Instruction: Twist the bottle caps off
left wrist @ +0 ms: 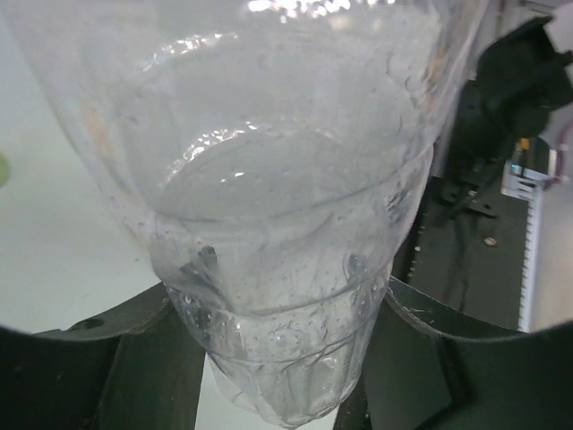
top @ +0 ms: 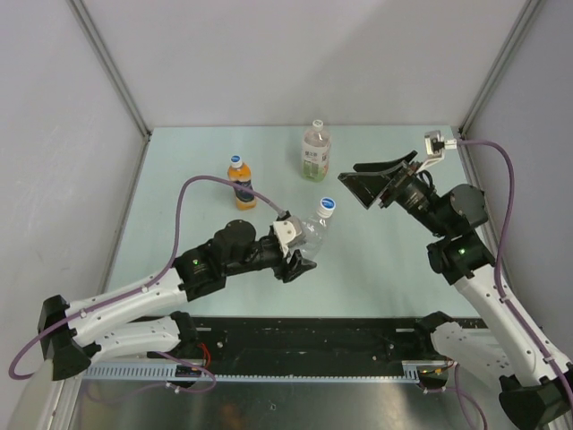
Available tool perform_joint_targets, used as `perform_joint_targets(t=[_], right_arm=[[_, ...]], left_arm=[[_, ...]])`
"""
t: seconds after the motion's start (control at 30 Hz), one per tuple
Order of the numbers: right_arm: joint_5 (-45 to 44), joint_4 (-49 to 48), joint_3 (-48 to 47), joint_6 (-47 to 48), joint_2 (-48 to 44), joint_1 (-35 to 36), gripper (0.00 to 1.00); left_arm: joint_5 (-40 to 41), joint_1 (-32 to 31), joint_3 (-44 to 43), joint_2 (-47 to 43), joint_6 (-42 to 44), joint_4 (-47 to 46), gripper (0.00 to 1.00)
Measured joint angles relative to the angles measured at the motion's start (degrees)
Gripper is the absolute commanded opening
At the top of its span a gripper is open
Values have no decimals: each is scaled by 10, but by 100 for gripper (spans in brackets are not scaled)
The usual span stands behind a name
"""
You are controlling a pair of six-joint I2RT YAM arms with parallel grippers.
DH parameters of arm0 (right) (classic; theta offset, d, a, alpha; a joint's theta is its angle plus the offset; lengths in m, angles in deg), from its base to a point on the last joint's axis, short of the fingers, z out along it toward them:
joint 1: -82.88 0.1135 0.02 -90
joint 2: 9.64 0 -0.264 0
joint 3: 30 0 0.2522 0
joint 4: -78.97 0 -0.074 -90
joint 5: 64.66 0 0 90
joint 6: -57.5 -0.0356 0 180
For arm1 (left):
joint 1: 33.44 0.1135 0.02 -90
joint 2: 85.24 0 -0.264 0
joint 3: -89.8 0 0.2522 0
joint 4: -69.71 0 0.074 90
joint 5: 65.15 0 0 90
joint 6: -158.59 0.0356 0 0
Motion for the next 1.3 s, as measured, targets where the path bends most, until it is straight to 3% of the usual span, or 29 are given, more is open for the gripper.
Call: perform_joint_targets(t=[0.23, 0.63, 0.87, 1.07, 1.3], right_arm=[[-125, 86, -39, 30, 5, 87, 99], [-344, 202, -120, 73, 82, 216, 99], [-398, 231, -160, 85, 144, 244, 99], [-401, 246, -180, 84, 181, 242, 87], [-388, 251, -181, 78, 188, 223, 62]], left_arm=[[149, -9, -1, 17, -21, 7, 0], [435, -51, -68, 123, -88, 83, 0], [540, -70, -130, 184, -105, 121, 0], [583, -78, -147, 211, -104, 140, 0], [603, -79, -150, 214, -104, 153, 0]])
